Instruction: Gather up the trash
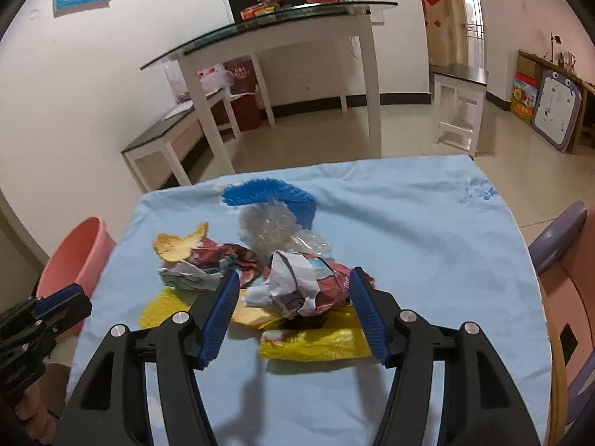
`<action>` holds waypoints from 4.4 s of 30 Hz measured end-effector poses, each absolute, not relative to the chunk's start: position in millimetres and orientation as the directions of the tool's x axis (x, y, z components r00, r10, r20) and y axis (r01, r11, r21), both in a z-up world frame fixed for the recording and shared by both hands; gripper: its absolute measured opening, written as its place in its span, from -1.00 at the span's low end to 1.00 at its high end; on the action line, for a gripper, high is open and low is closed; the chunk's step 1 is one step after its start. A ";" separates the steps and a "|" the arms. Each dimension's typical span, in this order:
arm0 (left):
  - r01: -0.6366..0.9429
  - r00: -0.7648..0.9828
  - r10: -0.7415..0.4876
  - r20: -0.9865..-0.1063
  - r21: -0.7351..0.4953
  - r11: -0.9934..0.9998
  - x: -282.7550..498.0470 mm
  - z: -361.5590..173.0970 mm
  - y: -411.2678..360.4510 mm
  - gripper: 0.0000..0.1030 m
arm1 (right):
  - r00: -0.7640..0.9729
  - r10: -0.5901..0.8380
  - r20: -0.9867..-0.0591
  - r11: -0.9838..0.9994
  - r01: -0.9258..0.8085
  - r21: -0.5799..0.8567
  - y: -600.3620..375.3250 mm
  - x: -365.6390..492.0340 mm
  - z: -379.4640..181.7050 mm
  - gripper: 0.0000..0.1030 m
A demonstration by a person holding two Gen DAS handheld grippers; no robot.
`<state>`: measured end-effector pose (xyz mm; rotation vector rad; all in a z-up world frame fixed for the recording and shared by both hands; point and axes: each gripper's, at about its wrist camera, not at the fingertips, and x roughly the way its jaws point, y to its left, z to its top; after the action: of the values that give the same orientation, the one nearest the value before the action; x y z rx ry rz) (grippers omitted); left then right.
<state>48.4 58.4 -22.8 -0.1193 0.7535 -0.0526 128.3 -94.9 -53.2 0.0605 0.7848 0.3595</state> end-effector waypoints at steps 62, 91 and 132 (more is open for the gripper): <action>0.084 0.832 -0.164 -0.530 -0.172 0.981 13.8 0.5 24.1 -0.93 | 0.725 0.402 -0.559 0.911 -0.257 0.322 -154.7 39.1 5.7 -0.25; -0.171 0.919 0.079 -0.385 -0.209 0.963 -60.9 34.4 120.4 -0.93 | 0.639 0.552 -0.535 0.830 -0.478 0.285 -51.6 16.5 32.3 -0.25; -0.474 0.816 0.289 -0.501 -0.293 0.831 -77.5 -15.2 255.7 -0.63 | 0.327 0.710 -0.624 0.613 -0.723 0.319 188.8 62.9 -13.6 -0.16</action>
<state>-77.5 255.7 -15.2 -0.4232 0.4577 0.4198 62.9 188.8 -13.6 -0.0185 0.8074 0.9381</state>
